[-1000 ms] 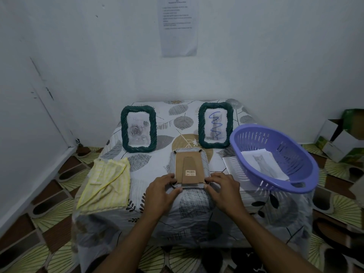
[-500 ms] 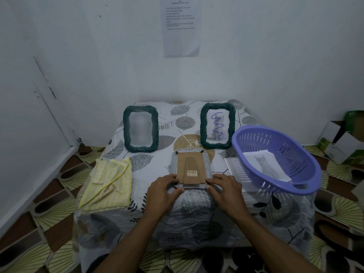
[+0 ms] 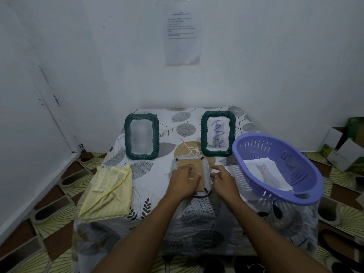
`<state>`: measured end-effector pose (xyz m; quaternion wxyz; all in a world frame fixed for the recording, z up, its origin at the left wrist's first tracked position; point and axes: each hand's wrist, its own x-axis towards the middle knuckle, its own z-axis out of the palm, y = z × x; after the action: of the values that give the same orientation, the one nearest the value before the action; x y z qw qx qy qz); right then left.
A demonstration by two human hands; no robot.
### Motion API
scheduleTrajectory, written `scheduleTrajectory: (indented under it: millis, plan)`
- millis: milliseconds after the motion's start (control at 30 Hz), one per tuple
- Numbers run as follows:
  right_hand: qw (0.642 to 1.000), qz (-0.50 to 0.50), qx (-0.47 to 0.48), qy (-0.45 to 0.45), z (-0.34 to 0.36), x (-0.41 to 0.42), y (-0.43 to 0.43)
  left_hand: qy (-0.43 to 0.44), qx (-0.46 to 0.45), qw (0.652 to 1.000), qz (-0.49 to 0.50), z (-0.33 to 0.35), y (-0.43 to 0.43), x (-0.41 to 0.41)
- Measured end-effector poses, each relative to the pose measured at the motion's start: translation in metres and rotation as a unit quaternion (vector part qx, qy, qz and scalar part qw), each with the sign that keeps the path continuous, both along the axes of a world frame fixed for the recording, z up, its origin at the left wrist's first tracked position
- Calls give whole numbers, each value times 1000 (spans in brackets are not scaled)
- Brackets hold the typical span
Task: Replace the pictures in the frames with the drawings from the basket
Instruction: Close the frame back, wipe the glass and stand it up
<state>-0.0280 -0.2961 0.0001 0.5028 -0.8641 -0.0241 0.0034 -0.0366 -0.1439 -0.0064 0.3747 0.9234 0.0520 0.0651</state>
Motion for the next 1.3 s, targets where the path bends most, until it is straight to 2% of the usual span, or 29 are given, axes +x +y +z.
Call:
scheduleTrajectory:
  millis: [100,200,267,333,400,433,467,500,533,567,633,667,733,767,800,867,900,933,967,1000,1100,1167,1300]
  plan:
    - [992,-12,118,31,11,0,1,31,10,999,27,7,-7,7]
    - [978,-5,205,38,26,1,3,41,-28,998,32,16,-5,6]
    - [972,15,231,42,34,2,5,22,-110,993,46,23,2,1]
    - [973,27,226,39,38,3,8,-16,-239,969,53,30,9,-7]
    - [978,25,203,40,36,6,12,-34,-386,920,52,38,17,-16]
    - [979,25,196,48,34,8,15,-18,-481,876,40,41,22,-20]
    - [979,25,195,61,32,8,18,7,-578,816,20,42,27,-24]
    - [976,24,199,81,31,8,21,27,-651,759,-2,43,33,-28]
    - [971,23,214,104,29,7,25,34,-695,718,-16,42,40,-32]
    - [962,25,241,127,28,6,29,35,-717,696,-27,41,47,-35]
    - [938,41,301,168,26,2,37,37,-736,675,-46,36,57,-42]
    - [926,42,327,183,26,1,41,42,-734,677,-44,34,61,-45]
    - [907,37,373,193,25,-1,47,49,-708,705,-16,31,68,-49]
    - [901,37,387,191,24,-1,49,42,-679,733,9,29,73,-49]
    - [900,38,393,187,24,-1,51,25,-624,780,35,27,80,-50]
    - [910,36,374,178,24,-1,53,-21,-407,908,93,21,103,-51]
    - [915,33,363,174,23,-1,53,-48,-268,954,125,17,118,-52]
    - [918,31,357,172,23,-1,53,-72,-127,977,155,12,135,-53]
    - [919,30,353,172,22,0,54,-90,-8,979,181,6,152,-53]
    - [921,29,350,171,22,0,54,-92,75,973,197,-1,168,-55]
    - [923,33,344,169,21,-1,56,1,203,962,183,-12,198,-59]
    - [925,40,338,169,21,-3,58,-4,192,967,165,-18,204,-60]
    - [924,51,343,163,21,-5,57,-121,80,962,231,-13,195,-64]
